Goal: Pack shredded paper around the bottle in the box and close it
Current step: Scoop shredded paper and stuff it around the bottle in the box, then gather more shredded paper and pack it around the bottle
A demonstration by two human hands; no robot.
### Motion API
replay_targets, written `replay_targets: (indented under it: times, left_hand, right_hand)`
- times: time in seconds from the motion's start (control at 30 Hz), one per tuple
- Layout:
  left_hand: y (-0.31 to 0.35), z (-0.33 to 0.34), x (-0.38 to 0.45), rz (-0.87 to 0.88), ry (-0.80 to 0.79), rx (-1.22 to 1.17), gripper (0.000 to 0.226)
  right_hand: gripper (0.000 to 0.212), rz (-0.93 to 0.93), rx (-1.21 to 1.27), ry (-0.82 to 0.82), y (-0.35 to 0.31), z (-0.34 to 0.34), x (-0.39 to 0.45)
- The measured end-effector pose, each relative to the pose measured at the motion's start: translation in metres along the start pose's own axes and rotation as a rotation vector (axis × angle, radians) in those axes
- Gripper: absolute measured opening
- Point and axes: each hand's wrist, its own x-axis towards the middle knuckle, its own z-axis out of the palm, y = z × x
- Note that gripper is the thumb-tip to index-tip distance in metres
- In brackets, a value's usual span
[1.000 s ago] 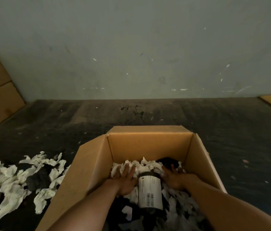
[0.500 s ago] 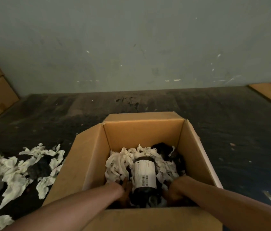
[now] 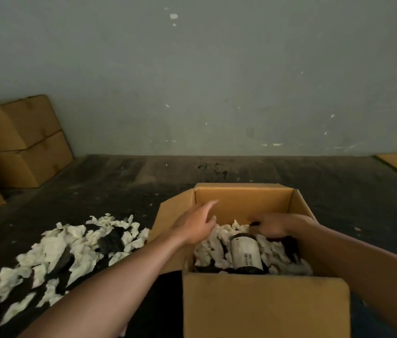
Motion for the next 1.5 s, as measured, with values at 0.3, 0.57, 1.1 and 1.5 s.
replay_targets:
  times: [0.3, 0.57, 1.1, 1.5]
  left_hand:
    - [-0.123, -0.070, -0.144, -0.167, 0.315, -0.071, 0.066]
    - [-0.258, -0.061, -0.293, -0.427, 0.307, -0.148, 0.071]
    - [-0.416, 0.005, -0.406, -0.805, 0.077, 0.124, 0.116]
    - [-0.477, -0.068, -0.326, -0.590, 0.260, 0.069, 0.076]
  right_hand:
    - [0.071, -0.231, 0.092, 0.437, -0.167, 0.089, -0.024]
    - [0.068, -0.559, 0.078, 0.524, -0.283, 0.251, -0.052]
    - [0.123, -0.138, -0.042, 0.204, -0.264, 0.364, 0.030]
    - [0.094, -0.678, 0.116, 0.154, -0.427, 0.322, 0.127]
